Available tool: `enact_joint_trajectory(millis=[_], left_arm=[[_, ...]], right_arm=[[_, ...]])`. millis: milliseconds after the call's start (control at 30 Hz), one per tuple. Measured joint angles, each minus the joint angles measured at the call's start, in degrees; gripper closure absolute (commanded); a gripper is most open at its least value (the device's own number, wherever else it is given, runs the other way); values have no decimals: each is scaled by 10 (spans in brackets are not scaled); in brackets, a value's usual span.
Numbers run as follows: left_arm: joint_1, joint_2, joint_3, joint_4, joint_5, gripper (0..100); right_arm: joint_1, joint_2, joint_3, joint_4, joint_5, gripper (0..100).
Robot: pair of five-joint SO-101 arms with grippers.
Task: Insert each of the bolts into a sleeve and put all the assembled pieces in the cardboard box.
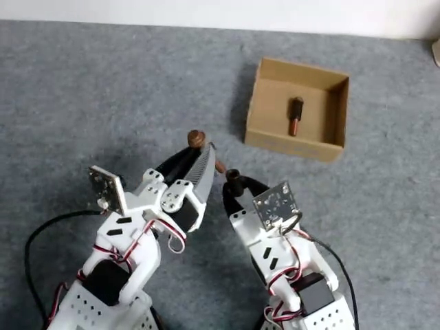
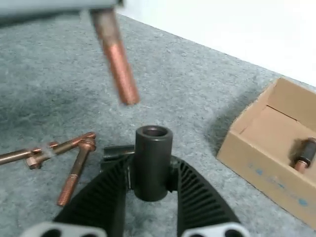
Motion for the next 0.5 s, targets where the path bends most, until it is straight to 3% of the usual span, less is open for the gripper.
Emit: enact_joint_trajectory(millis=[500], left_arm=[[25, 0, 29, 0, 0, 993]], right_arm=[[-4, 0, 0, 0, 0, 993]])
